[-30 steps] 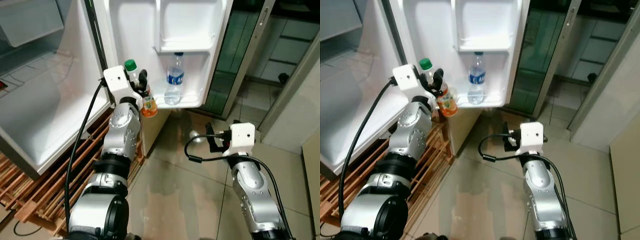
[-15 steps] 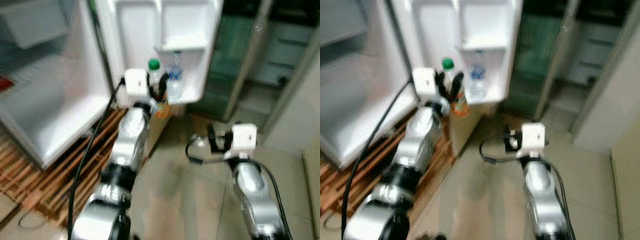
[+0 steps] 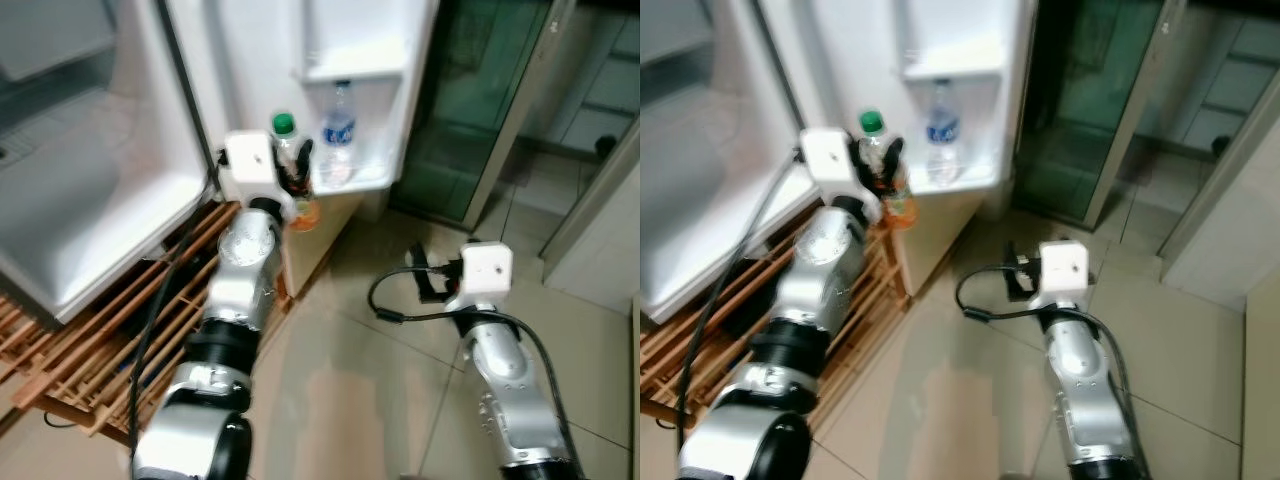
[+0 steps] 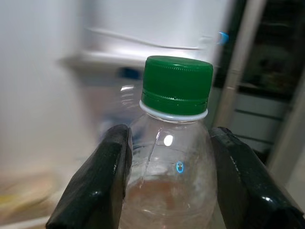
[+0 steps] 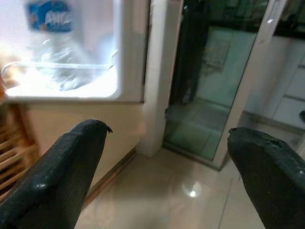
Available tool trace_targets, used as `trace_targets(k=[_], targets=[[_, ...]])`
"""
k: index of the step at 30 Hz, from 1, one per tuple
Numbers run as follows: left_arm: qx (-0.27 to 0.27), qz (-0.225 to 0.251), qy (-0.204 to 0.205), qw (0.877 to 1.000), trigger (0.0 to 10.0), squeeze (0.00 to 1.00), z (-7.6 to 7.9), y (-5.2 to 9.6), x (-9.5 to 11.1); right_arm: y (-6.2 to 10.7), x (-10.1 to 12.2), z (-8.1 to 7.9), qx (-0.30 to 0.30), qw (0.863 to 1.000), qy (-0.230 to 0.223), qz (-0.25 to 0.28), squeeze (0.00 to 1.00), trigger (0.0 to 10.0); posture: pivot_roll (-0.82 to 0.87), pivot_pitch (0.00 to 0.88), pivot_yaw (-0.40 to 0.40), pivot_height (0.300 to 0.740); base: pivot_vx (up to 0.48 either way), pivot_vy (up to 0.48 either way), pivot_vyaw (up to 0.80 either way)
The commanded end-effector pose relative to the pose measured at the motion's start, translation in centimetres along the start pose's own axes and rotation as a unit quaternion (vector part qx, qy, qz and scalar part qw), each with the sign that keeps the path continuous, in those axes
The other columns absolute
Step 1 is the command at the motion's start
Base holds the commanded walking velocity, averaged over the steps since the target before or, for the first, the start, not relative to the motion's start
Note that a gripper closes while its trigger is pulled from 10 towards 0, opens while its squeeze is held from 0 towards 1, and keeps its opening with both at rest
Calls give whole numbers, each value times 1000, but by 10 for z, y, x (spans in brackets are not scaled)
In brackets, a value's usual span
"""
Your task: Restocking fridge
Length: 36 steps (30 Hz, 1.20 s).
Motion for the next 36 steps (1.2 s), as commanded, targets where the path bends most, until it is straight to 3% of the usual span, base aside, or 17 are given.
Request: trace_targets(k=[1,9,12,13,14,16,18,19,20,21,23,25,27,29,31,33,36], targets=[[10,27,-14,999,10000,0,-10,-2,17,-1,9,-11,16,1000,-9,15,118,10000,-152,0,59,740,337,-337,0],[24,34,4,999,10000,0,-17,-5,24,-3,10,-18,30,999,-15,18,118,10000,-148,0,71,740,411,-163,0],[23,24,-24,999,10000,0,-30,4,26,2,11,-19,36,999,-14,18,118,10000,-156,0,89,740,316,0,0],[28,10,-54,998,10000,0,-45,20,25,10,12,-14,35,999,-10,19,118,10000,-149,0,93,740,0,0,0],[28,10,-54,998,10000,0,-45,20,25,10,12,-14,35,999,-10,19,118,10000,-149,0,93,740,0,0,0],[45,-20,-106,993,10000,0,-78,59,25,29,9,-2,29,1000,1,11,118,10000,-135,0,90,740,0,0,0],[87,-50,-130,986,10000,0,-115,108,22,49,-2,8,26,1000,10,-8,114,10000,-110,0,76,740,0,0,0],[103,-61,-128,984,10000,0,-122,148,18,60,-4,11,35,999,14,-11,118,10000,-103,0,65,740,0,0,0],[103,-61,-128,984,10000,0,-122,148,18,60,-4,11,35,999,14,-11,118,10000,-103,0,65,740,0,0,0],[99,-62,-125,985,10000,0,-117,161,16,62,-1,9,42,999,15,-6,118,10000,-103,0,65,740,0,0,0],[70,-57,-140,986,10000,0,-96,176,13,61,6,6,60,998,10,6,118,10000,-104,0,47,740,0,0,0],[61,-26,-133,989,10000,0,-77,166,20,50,17,1,75,997,5,24,114,10000,-83,0,22,740,0,0,0],[73,-2,-121,990,10000,0,-72,151,28,41,22,-4,89,996,10,30,110,10000,-72,0,6,740,0,0,0],[73,-2,-121,990,10000,0,-72,151,28,41,22,-4,89,996,10,30,110,10000,-72,0,6,740,0,0,0],[76,6,-115,990,10000,0,-68,138,36,32,22,-5,95,995,9,26,129,10000,-72,0,0,740,0,0,728],[73,7,-116,991,10000,0,-66,134,38,29,21,-4,95,995,8,22,129,10000,-72,0,0,740,0,0,700],[70,-33,-146,986,10000,0,-64,120,21,20,21,-3,86,996,-4,20,141,10000,-86,0,7,740,0,0,660]])
Point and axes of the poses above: a point about 5 cm out from each wrist's last joint towards the gripper, its own y axis pointing back from the gripper into the wrist, its own x axis along the axis of the wrist's last joint, z = x × y, the point moved 5 cm from there along -y, pointing out of the wrist towards the gripper, and after that the axes turned 15 degrees about y, right-handed, at the moved point
